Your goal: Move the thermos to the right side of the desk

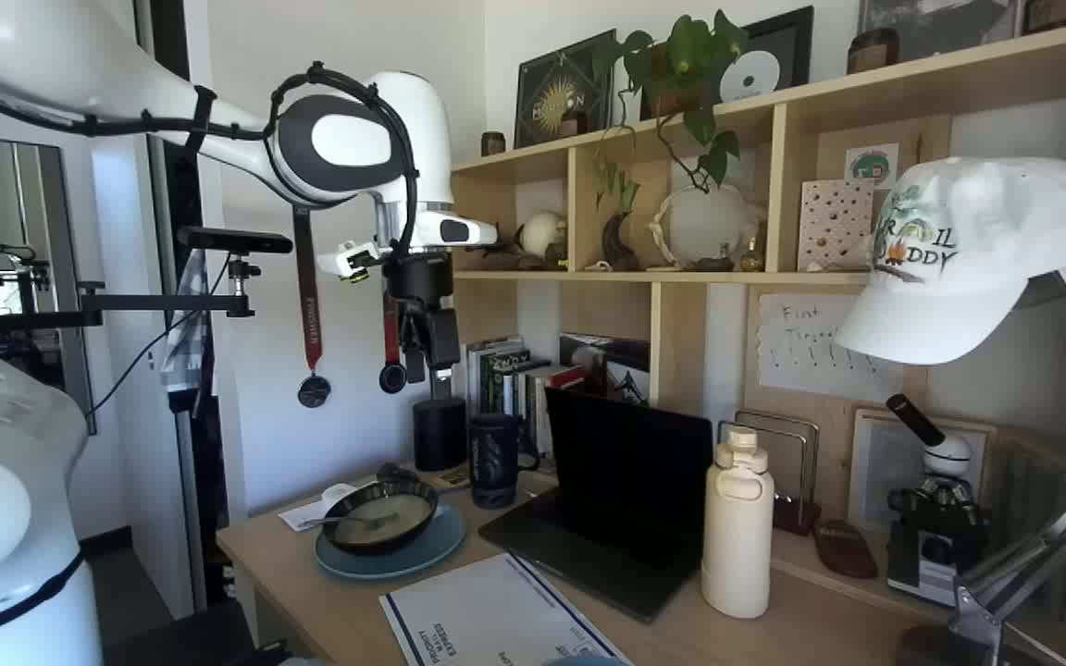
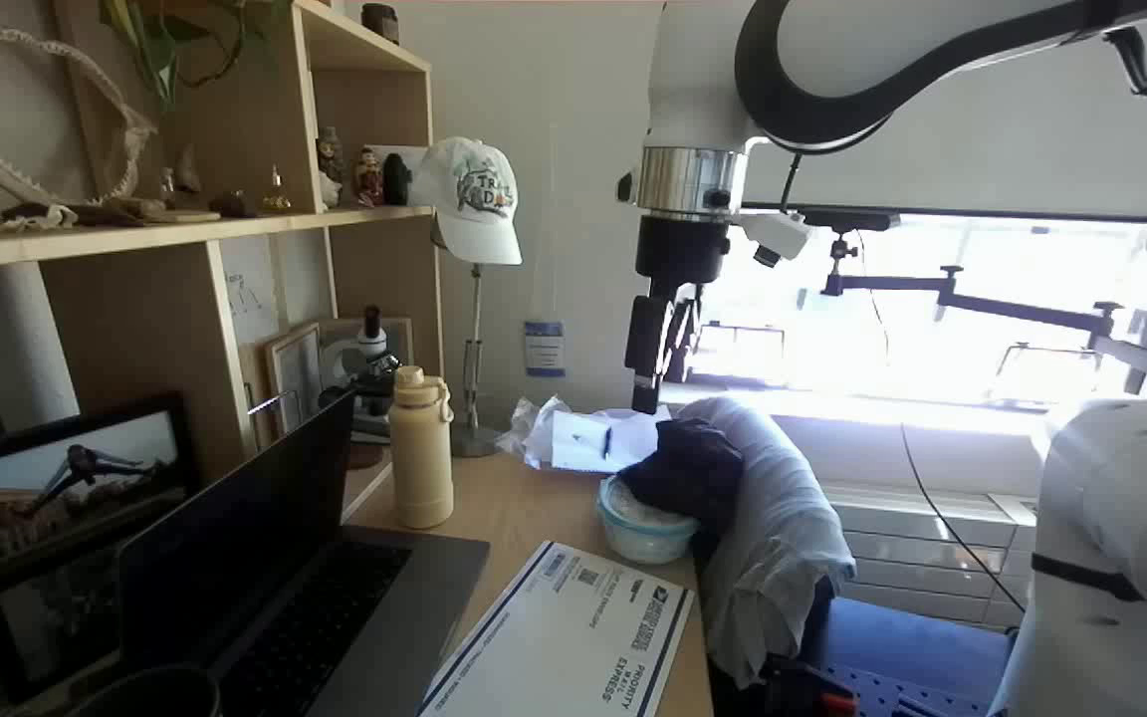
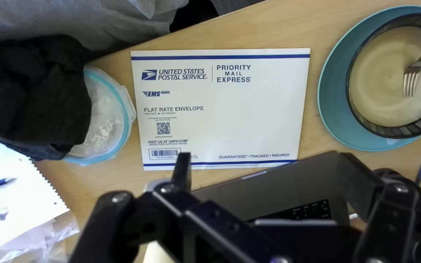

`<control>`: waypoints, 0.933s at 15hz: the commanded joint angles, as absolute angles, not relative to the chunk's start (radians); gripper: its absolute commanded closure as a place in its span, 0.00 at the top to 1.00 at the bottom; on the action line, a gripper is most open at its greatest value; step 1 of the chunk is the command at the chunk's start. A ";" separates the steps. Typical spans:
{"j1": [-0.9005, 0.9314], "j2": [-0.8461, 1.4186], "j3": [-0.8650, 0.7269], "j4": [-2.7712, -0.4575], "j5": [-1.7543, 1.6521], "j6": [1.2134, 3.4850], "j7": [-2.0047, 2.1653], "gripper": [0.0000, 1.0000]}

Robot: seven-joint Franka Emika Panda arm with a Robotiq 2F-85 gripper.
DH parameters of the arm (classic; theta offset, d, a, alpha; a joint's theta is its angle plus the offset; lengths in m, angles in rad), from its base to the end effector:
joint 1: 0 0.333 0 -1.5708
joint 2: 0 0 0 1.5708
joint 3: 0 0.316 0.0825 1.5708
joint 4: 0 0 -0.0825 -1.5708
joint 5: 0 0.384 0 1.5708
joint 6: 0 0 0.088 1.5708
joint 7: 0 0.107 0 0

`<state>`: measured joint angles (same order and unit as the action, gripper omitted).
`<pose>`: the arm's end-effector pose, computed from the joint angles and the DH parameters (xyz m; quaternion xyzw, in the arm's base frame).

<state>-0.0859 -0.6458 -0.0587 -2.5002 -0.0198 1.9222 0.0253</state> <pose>0.3585 -0.0554 0.5055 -0.9965 0.0764 -0.0339 0.0064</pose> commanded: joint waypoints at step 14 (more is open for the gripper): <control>-0.003 -0.209 -0.026 -2.255 0.076 2.162 0.029 1.00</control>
